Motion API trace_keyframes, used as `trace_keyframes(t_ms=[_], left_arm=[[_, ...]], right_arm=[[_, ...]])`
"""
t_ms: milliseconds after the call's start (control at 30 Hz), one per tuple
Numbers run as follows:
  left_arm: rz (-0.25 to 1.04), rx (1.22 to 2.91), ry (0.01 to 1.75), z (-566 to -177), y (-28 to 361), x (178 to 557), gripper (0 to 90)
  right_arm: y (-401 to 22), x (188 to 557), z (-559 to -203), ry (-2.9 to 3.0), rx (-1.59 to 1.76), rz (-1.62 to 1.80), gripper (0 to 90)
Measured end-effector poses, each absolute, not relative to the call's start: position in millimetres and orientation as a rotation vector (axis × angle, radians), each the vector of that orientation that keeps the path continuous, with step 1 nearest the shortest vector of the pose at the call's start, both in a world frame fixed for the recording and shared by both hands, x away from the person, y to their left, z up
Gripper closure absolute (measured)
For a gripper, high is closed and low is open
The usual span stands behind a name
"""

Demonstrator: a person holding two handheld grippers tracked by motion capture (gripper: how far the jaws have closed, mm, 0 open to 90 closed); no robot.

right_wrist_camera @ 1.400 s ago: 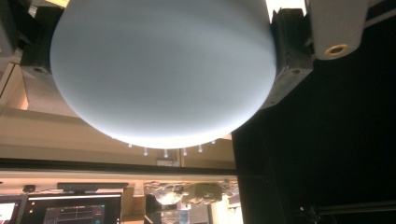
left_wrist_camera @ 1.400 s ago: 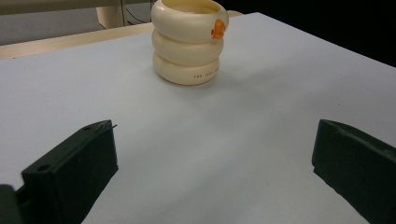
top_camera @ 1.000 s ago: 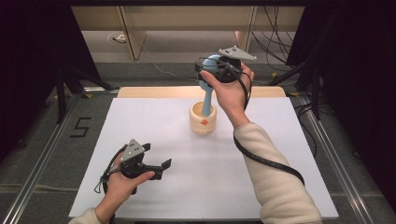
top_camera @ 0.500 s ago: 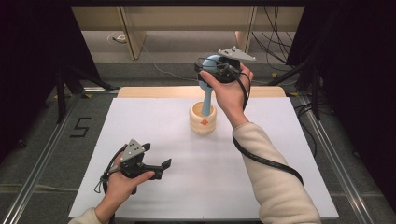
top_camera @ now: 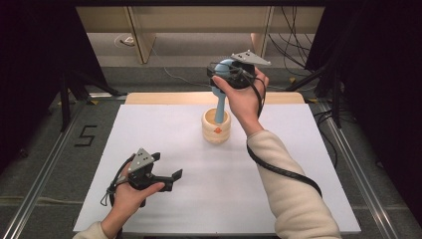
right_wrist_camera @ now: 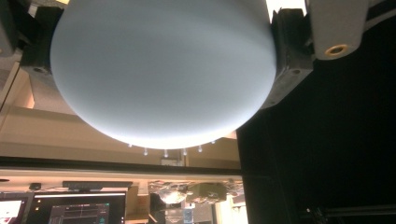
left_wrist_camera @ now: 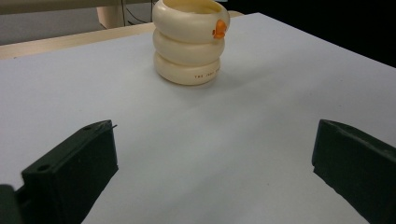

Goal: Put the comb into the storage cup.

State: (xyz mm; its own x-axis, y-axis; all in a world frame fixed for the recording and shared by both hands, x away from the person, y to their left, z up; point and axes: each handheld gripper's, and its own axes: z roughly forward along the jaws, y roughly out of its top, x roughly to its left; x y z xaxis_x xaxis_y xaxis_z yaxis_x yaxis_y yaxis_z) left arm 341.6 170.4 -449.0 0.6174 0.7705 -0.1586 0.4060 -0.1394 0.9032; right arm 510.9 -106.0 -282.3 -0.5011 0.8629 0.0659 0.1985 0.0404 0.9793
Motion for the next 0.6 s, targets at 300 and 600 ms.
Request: trace_keyframes(t_ms=[300,600], left_arm=[[0.420,1.761,0.960,-449.0,170.3,341.6,0.0],[0.418,1.762,0.962,-449.4,170.4,342.1,0.0]], right_arm=[[-105.3,512.8,-284.6,1.751,1.075,1.497,20.6],[-104.2,514.8,-286.2,1.754,1.073,1.489,20.6]])
